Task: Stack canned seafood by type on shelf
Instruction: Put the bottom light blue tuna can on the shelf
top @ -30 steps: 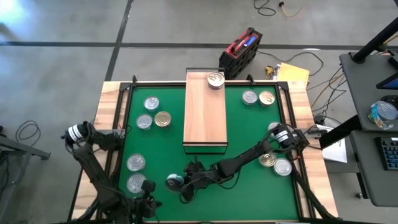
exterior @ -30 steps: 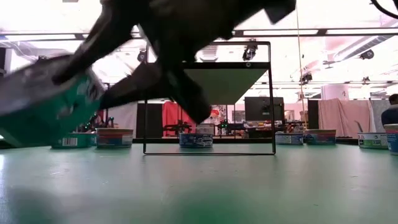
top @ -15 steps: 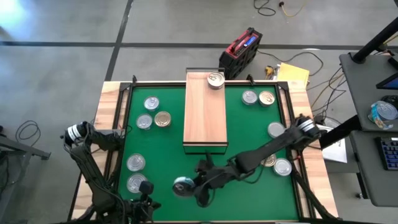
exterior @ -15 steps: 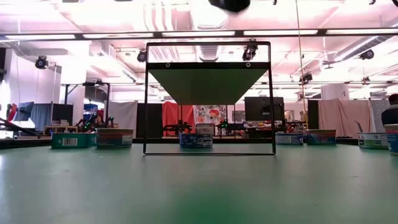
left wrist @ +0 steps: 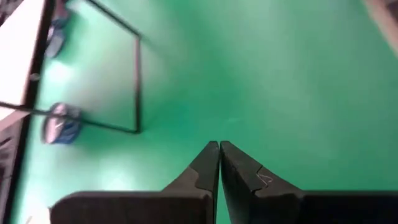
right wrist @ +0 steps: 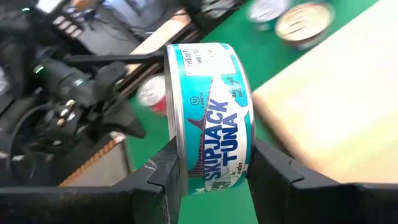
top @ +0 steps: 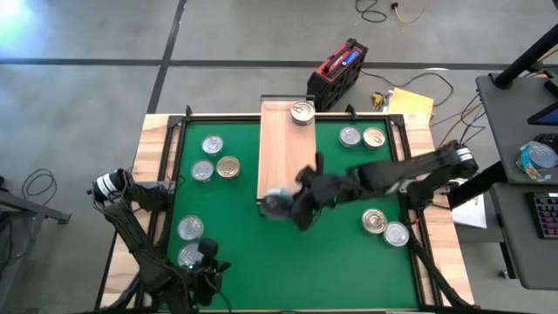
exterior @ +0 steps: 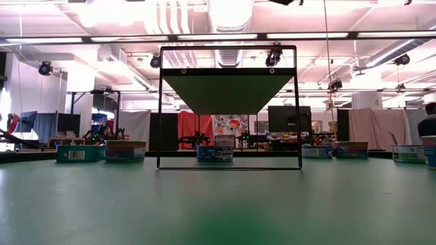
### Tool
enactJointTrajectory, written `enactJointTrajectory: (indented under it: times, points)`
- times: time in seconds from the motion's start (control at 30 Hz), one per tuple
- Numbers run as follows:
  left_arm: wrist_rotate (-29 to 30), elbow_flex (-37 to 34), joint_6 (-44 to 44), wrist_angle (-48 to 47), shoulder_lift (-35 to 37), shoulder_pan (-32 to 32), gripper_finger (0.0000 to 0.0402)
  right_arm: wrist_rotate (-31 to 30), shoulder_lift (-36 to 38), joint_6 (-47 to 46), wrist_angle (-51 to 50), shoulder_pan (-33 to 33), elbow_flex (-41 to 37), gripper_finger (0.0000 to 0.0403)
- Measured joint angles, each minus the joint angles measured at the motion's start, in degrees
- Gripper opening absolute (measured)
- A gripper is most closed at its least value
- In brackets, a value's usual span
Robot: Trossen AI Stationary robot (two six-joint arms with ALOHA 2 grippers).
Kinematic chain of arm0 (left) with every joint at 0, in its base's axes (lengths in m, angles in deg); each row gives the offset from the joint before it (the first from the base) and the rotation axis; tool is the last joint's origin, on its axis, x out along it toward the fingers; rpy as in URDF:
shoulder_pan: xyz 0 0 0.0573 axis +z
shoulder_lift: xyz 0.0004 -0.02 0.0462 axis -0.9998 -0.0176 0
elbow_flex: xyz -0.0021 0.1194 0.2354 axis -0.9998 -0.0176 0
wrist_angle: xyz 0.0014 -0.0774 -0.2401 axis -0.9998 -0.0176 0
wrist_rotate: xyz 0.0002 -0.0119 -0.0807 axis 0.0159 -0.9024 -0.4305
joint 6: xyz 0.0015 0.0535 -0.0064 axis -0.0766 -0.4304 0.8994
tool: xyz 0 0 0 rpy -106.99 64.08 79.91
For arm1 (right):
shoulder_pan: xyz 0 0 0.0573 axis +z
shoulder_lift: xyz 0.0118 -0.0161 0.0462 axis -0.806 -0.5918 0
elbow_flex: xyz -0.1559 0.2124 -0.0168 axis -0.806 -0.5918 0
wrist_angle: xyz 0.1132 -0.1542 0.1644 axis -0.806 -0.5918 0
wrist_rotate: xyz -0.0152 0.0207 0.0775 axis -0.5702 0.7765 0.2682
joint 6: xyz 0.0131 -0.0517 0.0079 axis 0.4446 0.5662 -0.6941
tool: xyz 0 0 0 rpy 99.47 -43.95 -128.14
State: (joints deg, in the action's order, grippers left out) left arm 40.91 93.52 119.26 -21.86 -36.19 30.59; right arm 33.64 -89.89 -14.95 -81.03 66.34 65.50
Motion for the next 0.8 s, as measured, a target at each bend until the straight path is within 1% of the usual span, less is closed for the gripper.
enactJointTrajectory:
  times: [0.13,0.27,0.37,0.43,0.6,0.8]
  points:
    - [-0.1,-0.2,-2.7,-2.0,0.0,3.3,0.0000,3.6,2.9,4.5,-4.5,-6.7,-0.5,0.0131]
    - [-0.1,-1.5,-6.0,-3.0,1.5,6.8,0.0000,10.5,4.6,9.0,-4.4,-14.2,-1.5,0.0131]
    - [0.2,-3.7,-6.6,-3.2,3.7,8.7,0.0000,15.8,4.7,12.3,-4.4,-19.4,-2.2,0.0131]
    - [0.2,-5.3,-6.6,-2.5,5.0,9.7,0.0000,18.1,4.7,13.9,-4.5,-22.1,-3.2,0.0131]
    - [0.2,-8.4,-7.6,0.3,7.6,11.6,0.0000,24.6,5.3,15.8,-0.7,-27.0,-8.2,0.0131]
    - [0.2,-9.7,-9.8,2.9,10.1,14.6,0.0000,33.4,6.8,16.2,7.7,-32.0,-16.4,0.0131]
